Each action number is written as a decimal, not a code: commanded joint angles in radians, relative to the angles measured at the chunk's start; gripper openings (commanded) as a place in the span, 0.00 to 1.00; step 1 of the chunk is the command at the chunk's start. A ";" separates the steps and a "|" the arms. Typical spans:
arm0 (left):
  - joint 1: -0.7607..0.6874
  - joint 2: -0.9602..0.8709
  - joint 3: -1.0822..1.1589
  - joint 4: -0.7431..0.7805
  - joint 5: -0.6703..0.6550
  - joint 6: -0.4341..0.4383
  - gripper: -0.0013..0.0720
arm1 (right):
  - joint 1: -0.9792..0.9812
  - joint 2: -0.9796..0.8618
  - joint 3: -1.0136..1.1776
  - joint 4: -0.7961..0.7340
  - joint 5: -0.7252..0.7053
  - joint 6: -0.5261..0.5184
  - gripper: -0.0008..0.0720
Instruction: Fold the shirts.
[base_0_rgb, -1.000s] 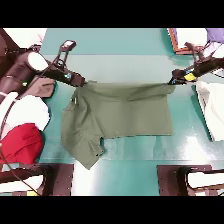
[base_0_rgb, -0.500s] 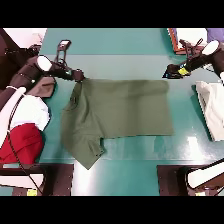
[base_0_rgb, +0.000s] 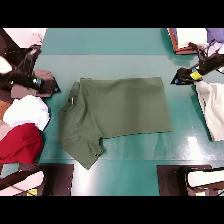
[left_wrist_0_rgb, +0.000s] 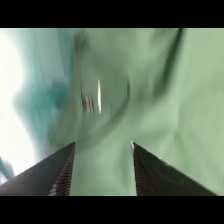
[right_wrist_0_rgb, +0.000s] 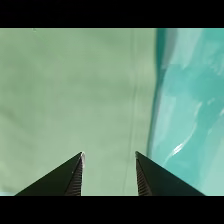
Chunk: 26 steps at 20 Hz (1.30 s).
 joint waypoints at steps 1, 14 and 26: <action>0.024 0.163 -0.262 0.000 -0.059 -0.045 0.61 | -0.029 0.123 -0.195 0.082 -0.015 -0.058 0.54; 0.024 0.274 -0.694 -0.082 0.037 -0.122 0.89 | -0.042 0.261 -0.411 0.095 -0.056 -0.092 0.54; 0.024 0.278 -0.532 -0.111 0.053 -0.090 0.05 | -0.231 0.347 -0.730 0.061 -0.062 -0.100 0.55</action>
